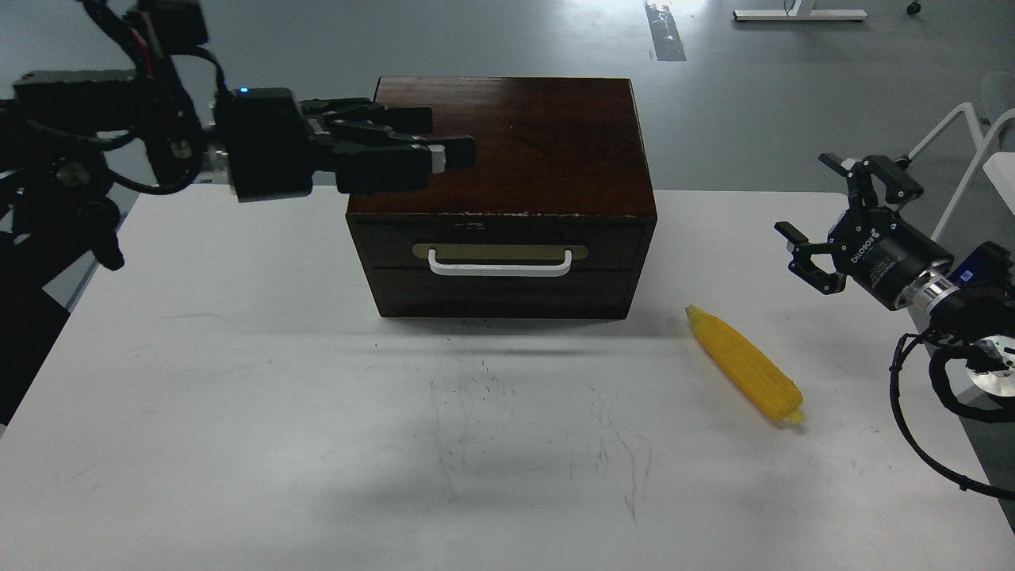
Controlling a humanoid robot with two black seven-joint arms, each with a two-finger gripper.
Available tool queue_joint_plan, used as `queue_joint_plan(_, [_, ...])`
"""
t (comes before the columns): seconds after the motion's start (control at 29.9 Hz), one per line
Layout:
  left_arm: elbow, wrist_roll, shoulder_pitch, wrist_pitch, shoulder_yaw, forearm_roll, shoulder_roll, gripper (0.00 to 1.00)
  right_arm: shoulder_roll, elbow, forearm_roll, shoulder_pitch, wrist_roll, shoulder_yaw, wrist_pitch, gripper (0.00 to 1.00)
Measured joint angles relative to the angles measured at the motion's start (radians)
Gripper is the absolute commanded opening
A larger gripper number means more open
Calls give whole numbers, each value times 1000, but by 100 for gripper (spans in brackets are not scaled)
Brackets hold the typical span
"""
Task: Put corn in drawer with both arms
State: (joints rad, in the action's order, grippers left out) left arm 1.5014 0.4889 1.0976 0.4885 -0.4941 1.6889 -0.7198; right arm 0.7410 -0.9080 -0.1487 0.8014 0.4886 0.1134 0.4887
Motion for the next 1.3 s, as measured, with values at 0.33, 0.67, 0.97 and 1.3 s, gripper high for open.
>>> queue_joint_plan(0.33, [-139, 0, 199, 0, 319, 284, 197, 99, 8, -1, 0, -2, 0, 0, 0, 100])
queue_joint_plan(0.67, [-212, 0, 237, 0, 438, 385, 304, 99, 17, 0, 0, -3, 0, 1, 0, 100])
queue_joint_plan(0.97, [-254, 0, 237, 0, 464, 428, 348, 99, 26, 0, 0, -6, 0, 2, 0, 100])
queue_joint_plan(1.3, [-300, 0, 248, 0, 513, 430, 399, 99, 39, 0, 0, -8, 0, 2, 0, 100])
